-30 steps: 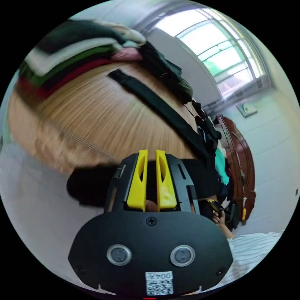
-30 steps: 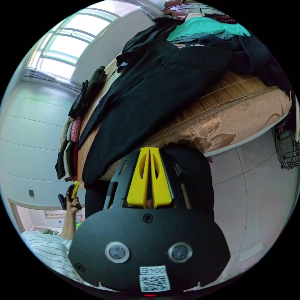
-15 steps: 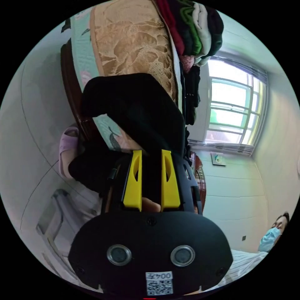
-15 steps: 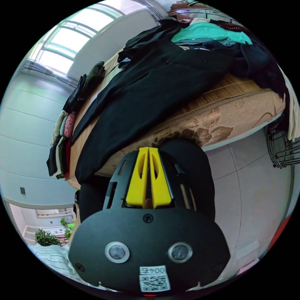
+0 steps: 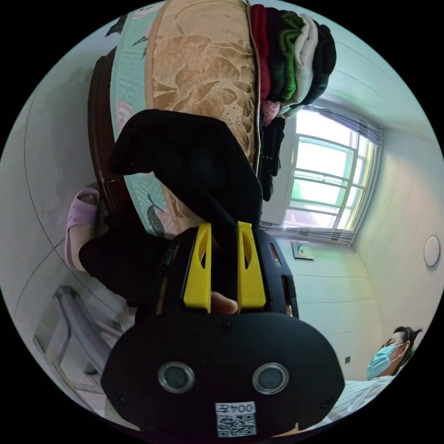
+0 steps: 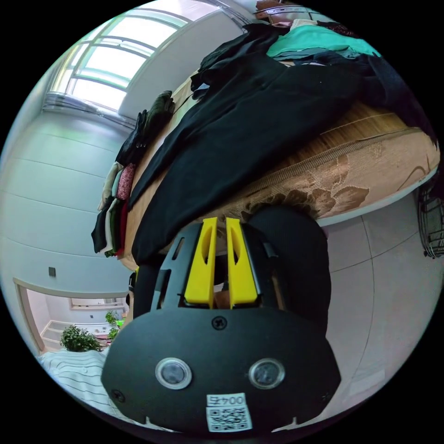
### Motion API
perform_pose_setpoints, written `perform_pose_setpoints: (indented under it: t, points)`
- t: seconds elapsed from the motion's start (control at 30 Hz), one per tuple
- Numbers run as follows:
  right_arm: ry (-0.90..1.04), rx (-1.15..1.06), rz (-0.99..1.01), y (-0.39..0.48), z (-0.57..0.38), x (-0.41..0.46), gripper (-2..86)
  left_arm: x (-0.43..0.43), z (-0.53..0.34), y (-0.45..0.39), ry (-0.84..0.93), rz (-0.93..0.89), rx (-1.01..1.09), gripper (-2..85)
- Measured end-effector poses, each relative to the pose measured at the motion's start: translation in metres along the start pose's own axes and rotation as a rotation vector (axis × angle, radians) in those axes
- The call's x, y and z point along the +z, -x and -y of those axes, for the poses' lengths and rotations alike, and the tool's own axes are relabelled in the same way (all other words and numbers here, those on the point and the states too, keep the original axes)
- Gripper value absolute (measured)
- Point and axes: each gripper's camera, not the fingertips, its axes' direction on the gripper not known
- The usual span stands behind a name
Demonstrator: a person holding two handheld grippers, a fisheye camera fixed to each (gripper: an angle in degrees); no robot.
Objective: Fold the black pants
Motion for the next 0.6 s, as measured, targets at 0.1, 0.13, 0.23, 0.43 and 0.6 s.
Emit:
perform_pose_setpoints:
  t: [0.1, 0.13, 0.23, 0.43, 0.6]
  points:
    - [-0.016, 0.006, -0.086, 0.014, -0.007, 0.005, 3.1, 0.013, -0.03, -0.009, 0.015, 0.032, 0.007, 8.6]
    - [-0.019, 0.003, -0.12, 0.019, -0.009, 0.006, 2.0, 0.016, -0.037, -0.008, 0.014, 0.036, 0.005, 8.6]
    - [-0.033, -0.011, -0.326, 0.049, -0.017, 0.018, -0.2, 0.031, -0.073, 0.004, 0.005, 0.046, -0.002, 8.4]
    - [-0.099, -0.073, -0.418, 0.086, -0.025, 0.029, -0.8, 0.079, -0.148, 0.058, 0.034, 0.111, 0.011, 8.3]
    - [-0.249, -0.189, -0.533, 0.118, -0.007, 0.014, -0.8, 0.131, -0.238, 0.156, 0.039, 0.151, 0.004, 8.7]
